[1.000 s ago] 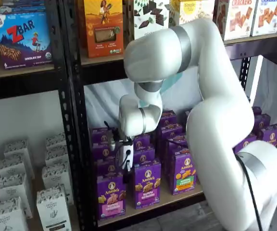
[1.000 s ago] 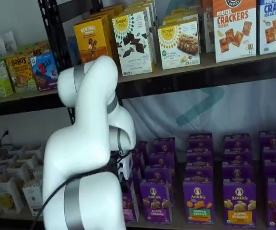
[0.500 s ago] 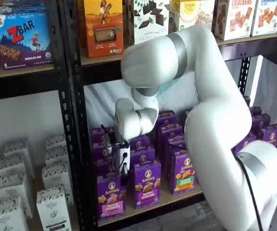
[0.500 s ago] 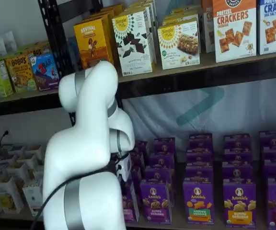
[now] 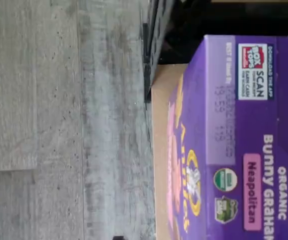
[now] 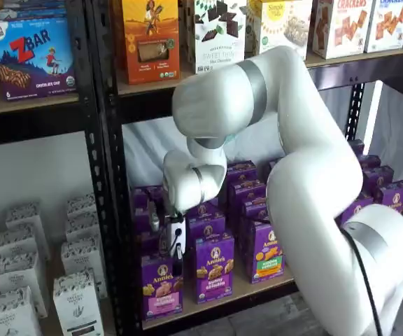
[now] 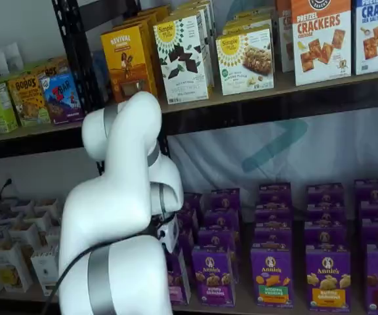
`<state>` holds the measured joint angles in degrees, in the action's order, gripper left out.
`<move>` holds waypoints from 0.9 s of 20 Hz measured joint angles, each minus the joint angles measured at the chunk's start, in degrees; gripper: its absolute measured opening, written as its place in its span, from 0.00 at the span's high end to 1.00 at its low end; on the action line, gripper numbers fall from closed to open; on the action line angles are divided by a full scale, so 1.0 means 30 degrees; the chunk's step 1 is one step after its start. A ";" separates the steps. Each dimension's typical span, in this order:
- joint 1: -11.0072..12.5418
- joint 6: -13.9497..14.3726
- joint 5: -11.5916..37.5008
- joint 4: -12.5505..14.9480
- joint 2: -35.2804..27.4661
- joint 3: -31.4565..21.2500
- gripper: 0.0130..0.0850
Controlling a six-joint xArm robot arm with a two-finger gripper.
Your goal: Pick up the purple box with a pink patch in the middle, on the bottom shelf, the first box from the left
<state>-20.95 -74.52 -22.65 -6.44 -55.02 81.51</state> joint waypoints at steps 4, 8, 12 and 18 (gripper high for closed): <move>-0.0066 0.0266 -0.0023 0.0216 -0.0456 0.0499 0.00; -0.0122 0.0534 -0.0050 0.0451 -0.0879 0.0959 0.00; -0.0136 0.0912 -0.0090 0.0856 -0.1227 0.1337 0.00; -0.0107 0.1097 -0.0075 0.1093 -0.1708 0.1804 0.00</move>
<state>-21.27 -71.23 -22.88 -3.16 -60.15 86.92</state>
